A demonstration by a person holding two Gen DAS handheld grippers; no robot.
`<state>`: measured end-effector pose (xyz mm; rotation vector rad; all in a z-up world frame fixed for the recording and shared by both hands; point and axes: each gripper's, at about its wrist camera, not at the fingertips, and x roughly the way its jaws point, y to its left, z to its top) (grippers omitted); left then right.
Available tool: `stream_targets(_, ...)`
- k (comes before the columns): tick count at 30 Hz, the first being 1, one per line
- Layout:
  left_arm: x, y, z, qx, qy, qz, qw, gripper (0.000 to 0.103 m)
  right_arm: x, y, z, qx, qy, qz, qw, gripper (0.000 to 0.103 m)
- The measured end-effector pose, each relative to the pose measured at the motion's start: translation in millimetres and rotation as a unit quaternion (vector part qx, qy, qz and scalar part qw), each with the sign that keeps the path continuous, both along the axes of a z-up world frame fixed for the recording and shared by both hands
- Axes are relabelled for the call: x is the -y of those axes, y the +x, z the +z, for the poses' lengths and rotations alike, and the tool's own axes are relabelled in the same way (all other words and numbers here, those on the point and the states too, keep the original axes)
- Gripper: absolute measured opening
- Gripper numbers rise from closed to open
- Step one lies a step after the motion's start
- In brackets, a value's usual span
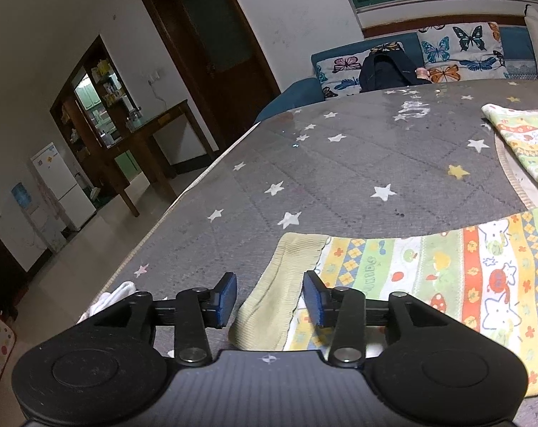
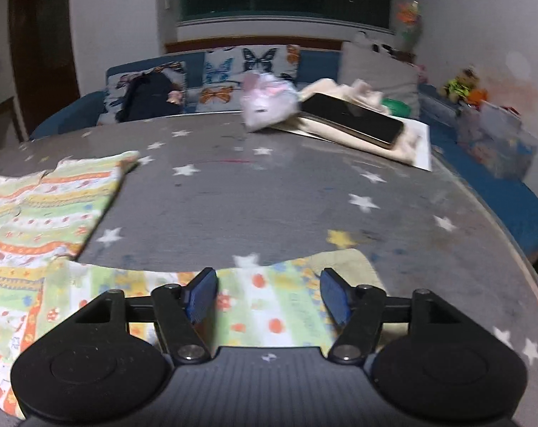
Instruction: Fold clothes
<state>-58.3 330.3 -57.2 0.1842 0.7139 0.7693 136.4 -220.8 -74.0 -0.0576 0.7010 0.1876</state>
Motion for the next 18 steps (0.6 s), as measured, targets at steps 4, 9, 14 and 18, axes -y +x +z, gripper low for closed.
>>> stream_targets(4,-1.6,-0.9,0.6,0.001,-0.001,0.005,1.0000,0.051,9.0,-6.5,1.2,0.001,-0.004,-0.001,1.000,0.054)
stream_targets(9,-5.1,-0.3,5.6,-0.004,-0.012,0.006,0.9999,0.055,-2.0,-19.0,8.1,0.000,-0.004,0.005,1.000,0.060)
stream_targets(14,-4.2,-4.4,11.2,0.003,-0.014,0.012,0.9998,0.056,-28.6,-45.0,15.0,0.008,-0.008,0.073,0.997,0.073)
stream_targets(18,5.7,-10.0,20.4,0.015,-0.011,0.005,0.9998,0.056,-40.0,-56.9,7.4,-0.003,-0.029,0.095,0.995,0.073)
